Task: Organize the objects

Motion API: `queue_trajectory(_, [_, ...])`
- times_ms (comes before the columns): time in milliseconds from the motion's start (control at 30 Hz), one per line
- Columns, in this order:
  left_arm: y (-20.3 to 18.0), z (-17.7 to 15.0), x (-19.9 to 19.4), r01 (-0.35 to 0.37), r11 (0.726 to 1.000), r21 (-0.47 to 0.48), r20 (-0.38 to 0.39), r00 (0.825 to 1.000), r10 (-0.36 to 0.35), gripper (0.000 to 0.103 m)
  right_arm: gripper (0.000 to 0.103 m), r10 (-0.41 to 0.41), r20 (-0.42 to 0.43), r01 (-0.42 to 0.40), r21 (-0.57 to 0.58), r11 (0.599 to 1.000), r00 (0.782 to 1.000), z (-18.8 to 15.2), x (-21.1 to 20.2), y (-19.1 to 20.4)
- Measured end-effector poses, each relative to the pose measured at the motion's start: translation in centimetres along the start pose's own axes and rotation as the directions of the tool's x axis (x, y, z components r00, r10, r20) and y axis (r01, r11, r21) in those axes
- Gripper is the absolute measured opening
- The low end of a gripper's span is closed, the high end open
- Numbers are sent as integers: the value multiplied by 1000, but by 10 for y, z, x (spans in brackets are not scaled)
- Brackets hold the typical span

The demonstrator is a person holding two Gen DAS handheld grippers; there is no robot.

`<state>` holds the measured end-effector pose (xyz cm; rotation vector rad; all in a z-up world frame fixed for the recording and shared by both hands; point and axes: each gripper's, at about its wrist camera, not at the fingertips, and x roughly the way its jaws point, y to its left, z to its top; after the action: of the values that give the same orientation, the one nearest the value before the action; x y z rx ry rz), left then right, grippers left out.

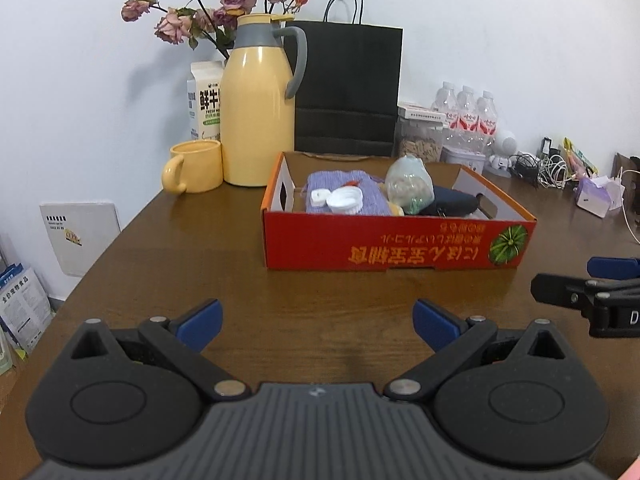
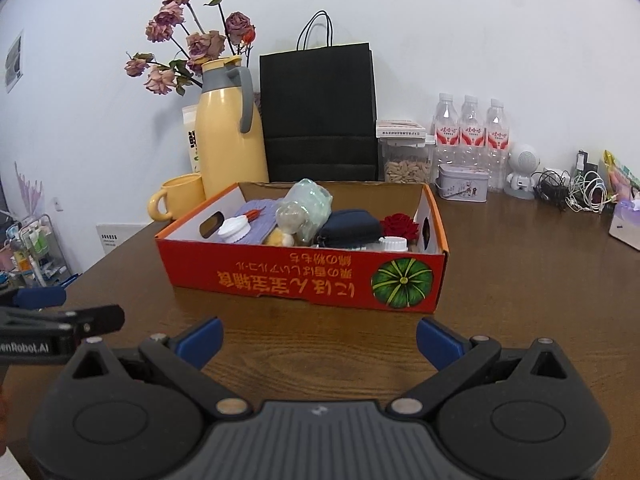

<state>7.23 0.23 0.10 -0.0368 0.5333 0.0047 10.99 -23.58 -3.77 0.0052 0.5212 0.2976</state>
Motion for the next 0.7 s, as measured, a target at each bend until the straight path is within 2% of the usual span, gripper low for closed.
queue_trajectory(700, [-2, -1, -9, 8, 1000, 10, 3, 1000, -8, 103, 103, 0, 1, 0, 1, 1000, 1000, -2, -7, 2])
